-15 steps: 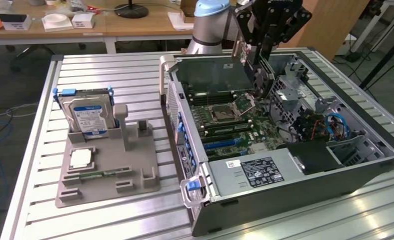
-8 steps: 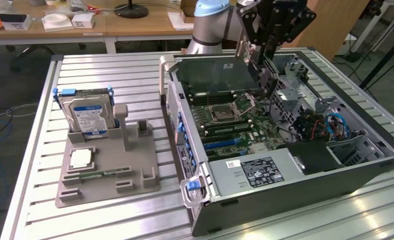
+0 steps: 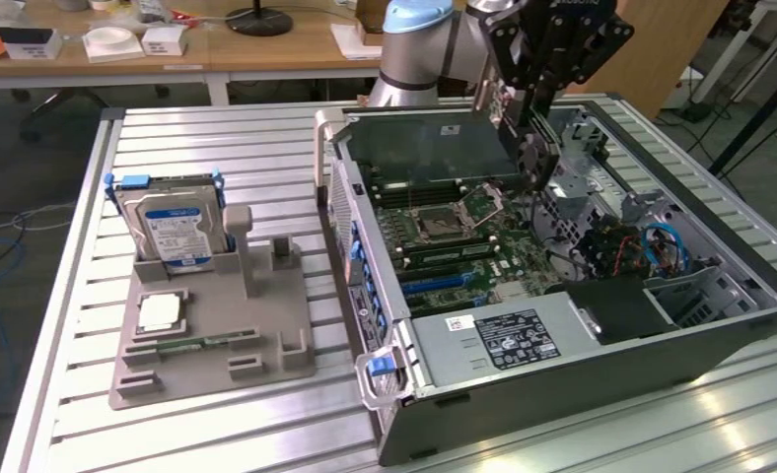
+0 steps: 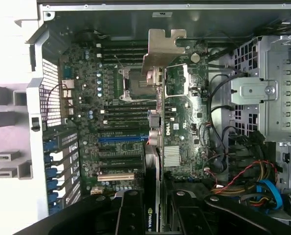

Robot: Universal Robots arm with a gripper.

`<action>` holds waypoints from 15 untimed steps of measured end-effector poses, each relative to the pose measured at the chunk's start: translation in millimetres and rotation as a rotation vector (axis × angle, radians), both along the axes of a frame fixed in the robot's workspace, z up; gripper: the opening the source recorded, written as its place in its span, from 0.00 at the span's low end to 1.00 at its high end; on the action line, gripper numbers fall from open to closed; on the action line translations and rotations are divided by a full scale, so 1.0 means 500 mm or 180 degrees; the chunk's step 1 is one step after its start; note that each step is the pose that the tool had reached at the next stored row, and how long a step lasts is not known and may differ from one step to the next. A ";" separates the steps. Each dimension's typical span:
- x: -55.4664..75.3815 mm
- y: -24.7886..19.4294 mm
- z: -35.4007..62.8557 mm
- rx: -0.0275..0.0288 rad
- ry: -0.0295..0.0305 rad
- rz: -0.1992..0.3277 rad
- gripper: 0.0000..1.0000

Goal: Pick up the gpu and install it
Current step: 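Pick up the gpu and move the gpu toward the slot, then insert the gpu into the slot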

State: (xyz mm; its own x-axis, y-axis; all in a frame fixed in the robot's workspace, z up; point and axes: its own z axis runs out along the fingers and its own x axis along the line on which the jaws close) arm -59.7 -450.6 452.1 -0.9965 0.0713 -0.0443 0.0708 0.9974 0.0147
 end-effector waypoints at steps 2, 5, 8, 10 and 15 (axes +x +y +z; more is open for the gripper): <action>0.006 0.0000 0.000 0.0000 0.0000 0.0001 0.26; 0.013 0.0000 0.000 0.0000 0.0000 0.0002 0.26; 0.018 -0.0001 0.000 0.0000 0.0000 0.0003 0.26; 0.018 0.0000 0.000 0.0000 0.0000 0.0003 0.26; 0.018 0.0000 0.000 0.0000 0.0000 0.0003 0.26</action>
State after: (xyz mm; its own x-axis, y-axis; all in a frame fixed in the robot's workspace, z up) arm -50.6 -450.6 452.1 -0.9965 0.0703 -0.0443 0.0697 0.9975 0.0147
